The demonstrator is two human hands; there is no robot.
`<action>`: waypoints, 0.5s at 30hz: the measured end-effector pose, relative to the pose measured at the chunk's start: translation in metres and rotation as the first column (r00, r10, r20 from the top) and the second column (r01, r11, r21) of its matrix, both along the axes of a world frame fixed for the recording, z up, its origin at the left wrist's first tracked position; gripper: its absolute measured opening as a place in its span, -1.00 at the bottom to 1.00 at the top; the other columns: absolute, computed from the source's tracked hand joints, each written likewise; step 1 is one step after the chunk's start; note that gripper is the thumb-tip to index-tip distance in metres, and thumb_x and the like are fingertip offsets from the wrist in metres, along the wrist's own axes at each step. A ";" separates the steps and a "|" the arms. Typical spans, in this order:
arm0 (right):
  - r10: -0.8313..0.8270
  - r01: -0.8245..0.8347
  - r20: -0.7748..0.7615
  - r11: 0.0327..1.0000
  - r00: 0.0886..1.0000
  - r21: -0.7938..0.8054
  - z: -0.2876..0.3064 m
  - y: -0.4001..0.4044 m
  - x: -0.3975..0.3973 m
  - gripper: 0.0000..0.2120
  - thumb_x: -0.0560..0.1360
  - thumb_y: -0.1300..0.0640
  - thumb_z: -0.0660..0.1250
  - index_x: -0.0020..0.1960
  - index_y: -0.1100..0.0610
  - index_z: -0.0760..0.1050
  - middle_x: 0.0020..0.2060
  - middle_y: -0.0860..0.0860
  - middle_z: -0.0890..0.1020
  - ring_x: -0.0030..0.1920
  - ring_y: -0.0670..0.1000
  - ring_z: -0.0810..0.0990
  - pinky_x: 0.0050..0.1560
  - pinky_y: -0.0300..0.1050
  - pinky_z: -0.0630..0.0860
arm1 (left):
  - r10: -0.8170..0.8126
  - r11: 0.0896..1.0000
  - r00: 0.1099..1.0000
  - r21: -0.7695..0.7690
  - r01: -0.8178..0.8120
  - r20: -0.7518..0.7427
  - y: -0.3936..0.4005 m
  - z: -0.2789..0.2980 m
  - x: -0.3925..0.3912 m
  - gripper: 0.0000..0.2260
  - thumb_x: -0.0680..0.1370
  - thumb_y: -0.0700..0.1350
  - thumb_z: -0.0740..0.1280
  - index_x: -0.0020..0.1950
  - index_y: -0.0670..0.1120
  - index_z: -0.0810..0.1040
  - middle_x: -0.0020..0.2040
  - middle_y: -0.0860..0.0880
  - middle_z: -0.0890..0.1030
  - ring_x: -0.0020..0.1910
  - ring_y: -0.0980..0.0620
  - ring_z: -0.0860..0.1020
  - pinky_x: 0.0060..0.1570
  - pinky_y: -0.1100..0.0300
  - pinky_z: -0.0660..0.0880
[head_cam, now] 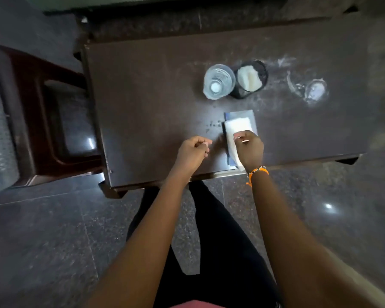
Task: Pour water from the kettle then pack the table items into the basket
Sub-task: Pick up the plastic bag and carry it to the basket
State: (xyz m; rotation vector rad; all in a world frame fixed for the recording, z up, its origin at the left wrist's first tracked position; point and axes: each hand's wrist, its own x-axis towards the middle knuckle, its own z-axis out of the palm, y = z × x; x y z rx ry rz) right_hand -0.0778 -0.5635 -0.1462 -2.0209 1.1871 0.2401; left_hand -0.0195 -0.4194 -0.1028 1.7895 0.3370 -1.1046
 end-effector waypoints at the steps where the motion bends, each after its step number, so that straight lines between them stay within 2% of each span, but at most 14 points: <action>1: 0.022 -0.022 -0.044 1.000 0.999 0.001 -0.008 -0.013 -0.004 -0.83 0.46 0.31 0.29 0.03 0.28 0.57 -0.02 0.26 0.63 -0.03 0.21 0.61 0.00 -0.15 0.39 | -0.026 1.000 1.000 0.015 0.027 -0.017 -0.012 -0.004 -0.003 -0.78 0.58 -0.26 0.15 0.07 -0.21 0.58 -0.31 0.02 0.50 -0.33 0.11 0.45 -0.15 0.26 0.45; 4: 0.091 -0.089 -0.195 0.996 0.977 0.018 -0.033 -0.039 -0.014 -0.62 0.45 0.25 0.35 0.24 0.30 0.40 0.22 0.27 0.46 0.21 0.23 0.47 0.24 -0.05 0.32 | -0.090 0.994 0.993 0.051 0.094 -0.071 -0.041 -0.017 -0.011 -0.77 0.58 -0.24 0.14 0.07 -0.17 0.58 -0.28 0.04 0.51 -0.29 0.12 0.47 -0.01 0.19 0.46; 7: 0.119 -0.136 -0.355 0.991 0.927 -0.021 -0.052 -0.047 -0.018 -0.35 0.39 0.12 0.44 0.36 0.24 0.22 0.32 0.21 0.33 0.31 0.24 0.36 0.29 0.08 0.32 | -0.133 0.987 0.988 0.083 0.139 -0.073 -0.057 -0.028 -0.016 -0.76 0.58 -0.23 0.13 0.07 -0.15 0.58 -0.27 0.06 0.52 -0.29 0.15 0.48 -0.03 0.22 0.47; 9: 0.088 -0.132 -0.407 0.988 0.909 -0.081 -0.060 -0.048 -0.016 -0.27 0.35 0.10 0.48 0.38 0.18 0.18 0.31 0.18 0.35 0.30 0.25 0.38 0.28 0.14 0.33 | -0.141 0.984 0.988 0.098 0.147 -0.065 -0.061 -0.032 -0.017 -0.78 0.57 -0.22 0.14 0.02 -0.11 0.58 -0.26 0.06 0.52 -0.30 0.15 0.49 -0.01 0.21 0.47; 12: 0.088 -0.136 -0.413 0.987 0.907 -0.089 -0.068 -0.052 -0.011 -0.43 0.34 0.15 0.45 0.27 0.15 0.30 0.17 0.16 0.55 0.26 0.22 0.42 0.21 0.09 0.33 | -0.122 0.988 0.990 0.091 0.128 -0.070 -0.058 -0.035 -0.016 -0.80 0.57 -0.22 0.14 -0.01 -0.09 0.57 -0.24 0.04 0.52 -0.27 0.13 0.49 0.05 0.16 0.47; 13: 0.095 -0.117 -0.379 0.992 0.921 -0.036 -0.069 -0.054 -0.010 -0.53 0.35 0.16 0.44 0.21 0.18 0.40 0.11 0.17 0.59 0.22 0.21 0.46 0.17 0.05 0.36 | -0.109 0.989 0.991 0.089 0.115 -0.072 -0.056 -0.036 -0.016 -0.81 0.57 -0.22 0.15 0.01 -0.09 0.56 -0.21 0.02 0.53 -0.24 0.11 0.49 0.06 0.15 0.48; 15: 0.060 -0.029 -0.213 0.989 0.975 0.146 -0.065 -0.059 -0.007 -0.69 0.35 0.21 0.44 0.06 0.26 0.54 -0.05 0.19 0.63 0.03 0.17 0.55 0.00 -0.02 0.45 | -0.077 0.991 0.996 0.107 0.081 -0.049 -0.051 -0.037 -0.013 -0.83 0.56 -0.21 0.22 0.09 -0.08 0.54 -0.08 -0.02 0.55 -0.11 0.06 0.53 0.10 0.14 0.48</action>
